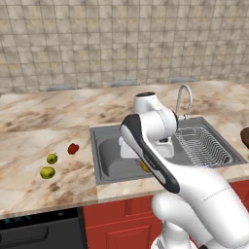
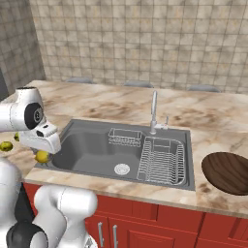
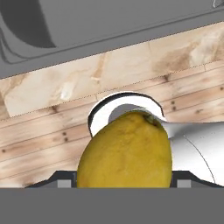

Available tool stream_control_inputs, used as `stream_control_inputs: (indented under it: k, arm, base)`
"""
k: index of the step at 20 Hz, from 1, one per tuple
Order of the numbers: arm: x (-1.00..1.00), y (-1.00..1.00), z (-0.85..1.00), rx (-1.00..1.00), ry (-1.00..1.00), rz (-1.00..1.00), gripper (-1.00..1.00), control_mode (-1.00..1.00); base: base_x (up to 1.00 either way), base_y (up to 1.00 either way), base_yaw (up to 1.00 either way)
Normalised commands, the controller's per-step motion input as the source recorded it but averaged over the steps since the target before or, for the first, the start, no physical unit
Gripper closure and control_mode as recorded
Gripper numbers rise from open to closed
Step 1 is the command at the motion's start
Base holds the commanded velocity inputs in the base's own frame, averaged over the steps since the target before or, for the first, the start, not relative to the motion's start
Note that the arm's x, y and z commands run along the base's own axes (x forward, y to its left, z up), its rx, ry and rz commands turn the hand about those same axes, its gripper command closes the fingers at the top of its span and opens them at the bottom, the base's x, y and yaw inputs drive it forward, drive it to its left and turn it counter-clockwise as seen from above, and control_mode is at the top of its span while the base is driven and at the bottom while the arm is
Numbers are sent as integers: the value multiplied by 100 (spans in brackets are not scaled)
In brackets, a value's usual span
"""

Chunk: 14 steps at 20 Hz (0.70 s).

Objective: There is a mixed pile of frozen fruits and vegetables on the counter. Locate all the frozen vegetables and place the items in a bowl on the counter. Take all the frozen fruits and defrost them in a running sink.

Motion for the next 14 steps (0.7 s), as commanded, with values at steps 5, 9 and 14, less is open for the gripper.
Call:
stream_control_inputs:
  k: [5,9,14]
  arm:
    - [-5,-99,-2,-1,0,-9,100,-100]
    - [0,-97,-4,0,0,-12,100,-100]
    - [-5,-95,28,0,0,-8,100,-100]
  base:
    - [0,0,0]
    - [0,0,0]
    - [0,0,0]
